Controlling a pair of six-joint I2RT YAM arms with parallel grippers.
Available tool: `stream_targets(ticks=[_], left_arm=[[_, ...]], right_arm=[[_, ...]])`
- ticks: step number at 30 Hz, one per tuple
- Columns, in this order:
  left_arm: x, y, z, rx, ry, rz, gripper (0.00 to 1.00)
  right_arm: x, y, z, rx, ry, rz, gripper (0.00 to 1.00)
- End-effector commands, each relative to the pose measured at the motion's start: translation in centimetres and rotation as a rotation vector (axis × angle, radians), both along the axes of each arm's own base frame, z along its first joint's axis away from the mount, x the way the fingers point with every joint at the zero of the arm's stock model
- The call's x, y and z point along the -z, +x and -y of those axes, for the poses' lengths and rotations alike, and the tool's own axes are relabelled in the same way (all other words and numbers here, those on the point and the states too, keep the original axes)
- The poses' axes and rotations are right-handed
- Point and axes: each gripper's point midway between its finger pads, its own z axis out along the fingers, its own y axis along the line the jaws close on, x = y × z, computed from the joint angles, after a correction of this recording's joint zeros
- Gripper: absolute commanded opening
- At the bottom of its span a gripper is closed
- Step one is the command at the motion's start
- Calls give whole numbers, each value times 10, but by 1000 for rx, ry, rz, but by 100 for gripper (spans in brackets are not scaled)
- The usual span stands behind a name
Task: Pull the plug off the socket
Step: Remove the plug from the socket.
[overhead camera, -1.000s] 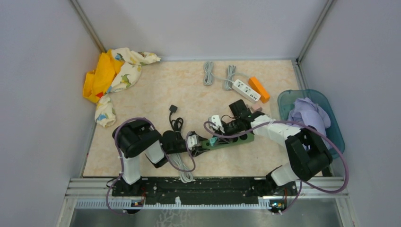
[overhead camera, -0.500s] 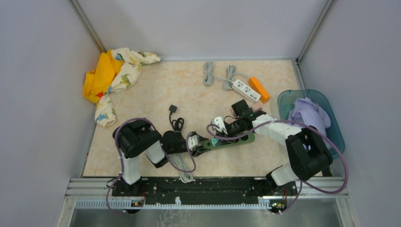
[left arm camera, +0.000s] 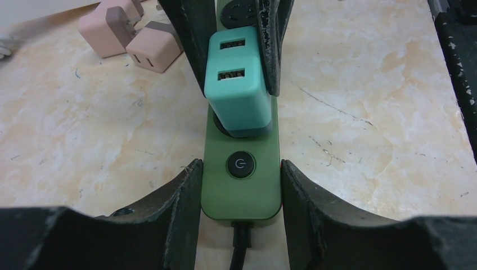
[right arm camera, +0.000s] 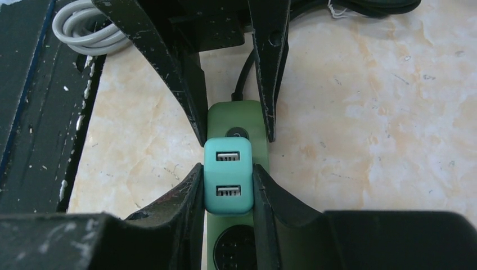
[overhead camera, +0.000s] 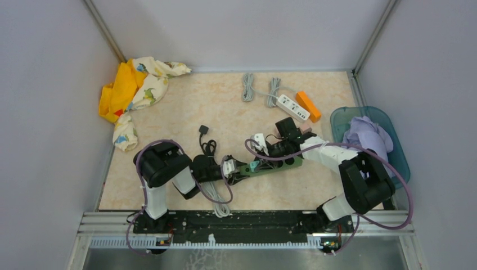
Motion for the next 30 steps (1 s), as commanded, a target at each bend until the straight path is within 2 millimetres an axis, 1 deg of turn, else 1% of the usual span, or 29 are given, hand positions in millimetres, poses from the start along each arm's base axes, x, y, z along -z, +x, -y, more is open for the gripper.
stream_targets(ticks=[1,3,6,8,10,12,15,18,20,21,22,23,24,26,28,30], left_arm=[[-11,-8,7,50,-43,33,0],[-11,-8,7,51,-42,33,0],[-12,-8,7,52,-43,33,0],[-11,-8,7,52,-43,33,0],[-12,-8,7,51,-43,33,0],[-11,-8,7,50,-43,34,0],[-11,-7,8,50,-43,33,0],[-11,-7,8,51,-41,33,0],[-11,-8,8,53,-40,32,0],[-11,-8,8,53,-40,32,0],[-11,-8,8,54,-41,33,0],[-11,-8,8,55,-41,33,0],[-11,-8,8,56,-40,32,0],[-10,-8,8,57,-39,33,0],[-11,-9,8,59,-39,32,0],[-11,-9,8,58,-40,33,0]], right_arm=[[-27,-4,7,-167,122,192,0],[-28,-21,6,-232,167,167,0],[-28,-30,-6,-264,176,131,0],[-27,-29,-20,-243,156,113,0],[-31,-20,-30,-177,159,84,0],[-36,-7,-36,-98,155,59,0],[-37,11,-32,-18,122,86,0],[-38,23,-16,14,125,110,0],[-41,25,-4,8,141,115,0],[-44,23,0,-9,151,118,0],[-44,15,3,-40,157,108,0],[-48,7,2,-82,186,116,0],[-50,-5,2,-122,213,93,0],[-52,-18,-5,-169,233,84,0],[-48,-22,-13,-189,216,88,0],[-44,-22,-23,-171,192,75,0]])
